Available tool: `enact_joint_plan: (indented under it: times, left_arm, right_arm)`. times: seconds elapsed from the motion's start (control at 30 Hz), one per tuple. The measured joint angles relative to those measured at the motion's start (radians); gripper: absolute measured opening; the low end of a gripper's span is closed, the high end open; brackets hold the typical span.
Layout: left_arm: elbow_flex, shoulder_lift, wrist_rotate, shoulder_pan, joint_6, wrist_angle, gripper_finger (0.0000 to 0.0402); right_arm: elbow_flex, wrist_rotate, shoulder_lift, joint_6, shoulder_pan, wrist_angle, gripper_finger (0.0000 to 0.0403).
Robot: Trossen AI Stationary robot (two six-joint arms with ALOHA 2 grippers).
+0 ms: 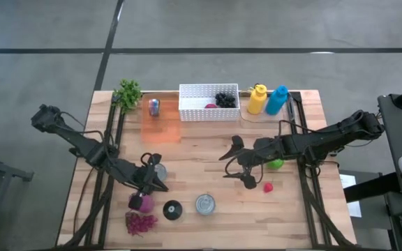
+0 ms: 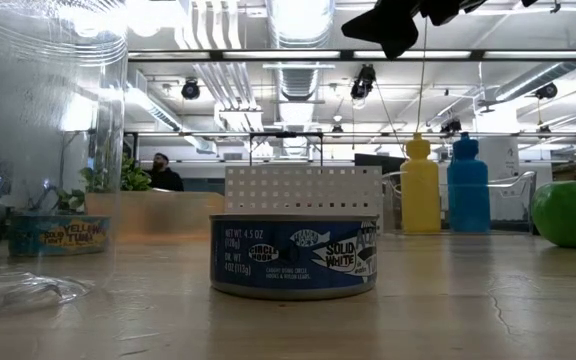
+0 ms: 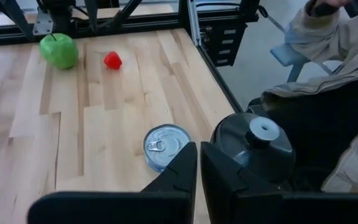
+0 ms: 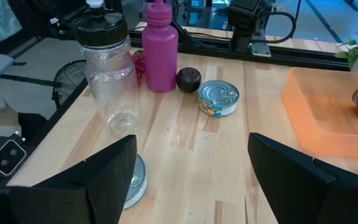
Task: Pick & Place Food Item
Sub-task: Put the black water bottle into the transparent bin
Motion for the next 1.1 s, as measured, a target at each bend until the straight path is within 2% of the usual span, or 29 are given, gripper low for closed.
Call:
enact_joint_plan:
  times: [0.57,0.63,0.77,0.97,1.1]
  left_arm:
    - [-0.001,-0.001,0.003,0.000,-0.049,0.000,0.0026]
    - [-0.001,-0.001,0.055,0.000,-0.052,-0.003,0.0026]
    - [-0.002,-0.001,0.242,0.000,-0.048,-0.004,0.0026]
    - [-0.002,0.000,0.257,0.001,-0.044,0.001,0.0030]
    - [-0.002,0.000,0.258,0.001,0.008,0.008,0.0053]
  right_arm:
    - [0.007,0.000,-0.001,-0.008,0.000,-0.004,0.0312]
    - [0.009,-0.001,-0.001,-0.008,0.000,-0.004,0.0315]
    - [0.017,0.000,-0.001,-0.008,0.000,0.000,0.0318]
    - [0.020,0.000,-0.001,-0.013,0.000,0.003,0.0311]
    - [0.020,-0.001,-0.001,-0.023,0.000,0.004,0.0303]
